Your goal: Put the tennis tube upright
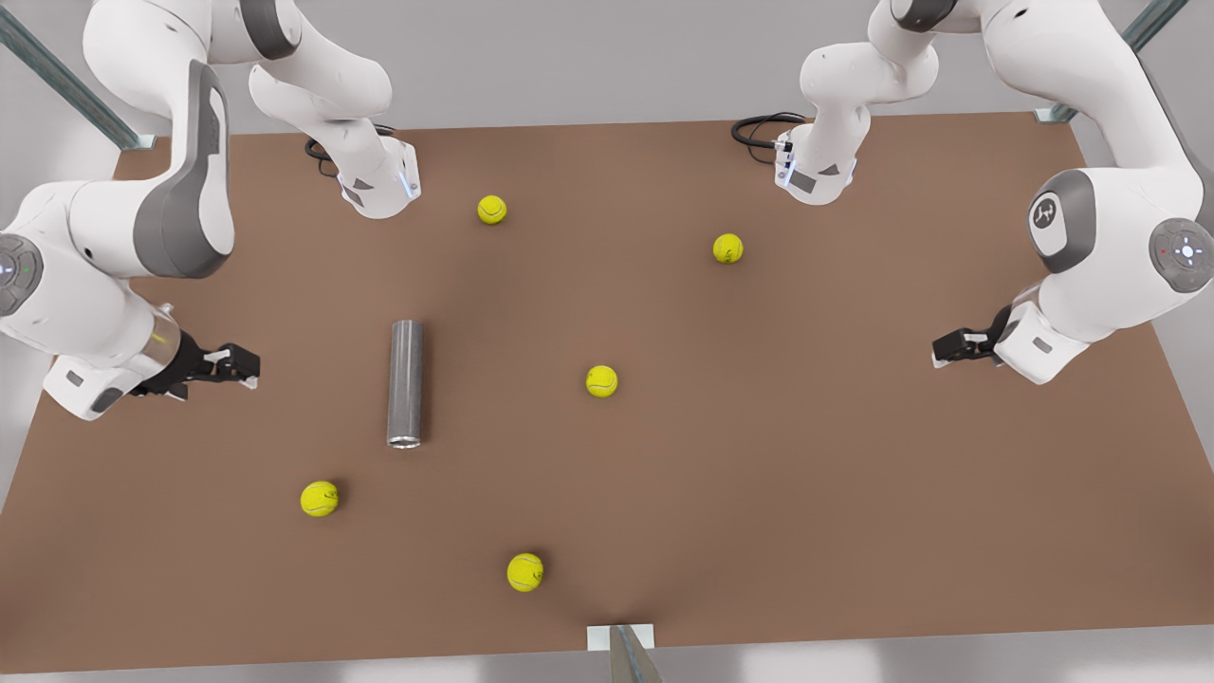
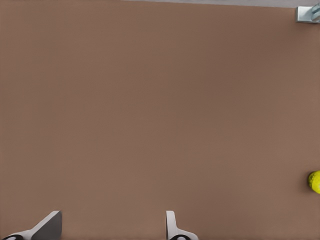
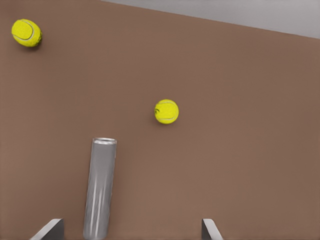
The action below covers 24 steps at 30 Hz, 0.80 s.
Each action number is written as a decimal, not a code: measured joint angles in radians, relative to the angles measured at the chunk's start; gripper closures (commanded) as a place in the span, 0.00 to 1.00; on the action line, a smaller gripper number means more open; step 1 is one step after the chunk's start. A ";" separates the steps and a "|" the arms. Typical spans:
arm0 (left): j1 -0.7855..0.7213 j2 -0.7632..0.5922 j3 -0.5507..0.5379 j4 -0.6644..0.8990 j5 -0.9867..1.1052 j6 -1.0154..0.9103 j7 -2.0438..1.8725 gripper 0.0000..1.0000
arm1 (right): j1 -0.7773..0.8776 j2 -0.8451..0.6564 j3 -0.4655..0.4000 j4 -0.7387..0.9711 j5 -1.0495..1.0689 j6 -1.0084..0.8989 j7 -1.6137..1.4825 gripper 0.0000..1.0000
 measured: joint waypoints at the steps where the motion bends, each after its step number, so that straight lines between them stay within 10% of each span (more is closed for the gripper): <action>1: 0.000 0.000 0.000 0.000 0.000 0.001 0.000 0.01 | -0.004 -0.001 0.000 0.000 0.001 -0.004 -0.002 0.00; 24: -0.027 0.044 -0.003 -0.012 -0.012 0.023 -0.029 0.01 | 0.236 0.205 0.037 -0.195 0.093 0.149 0.117 0.00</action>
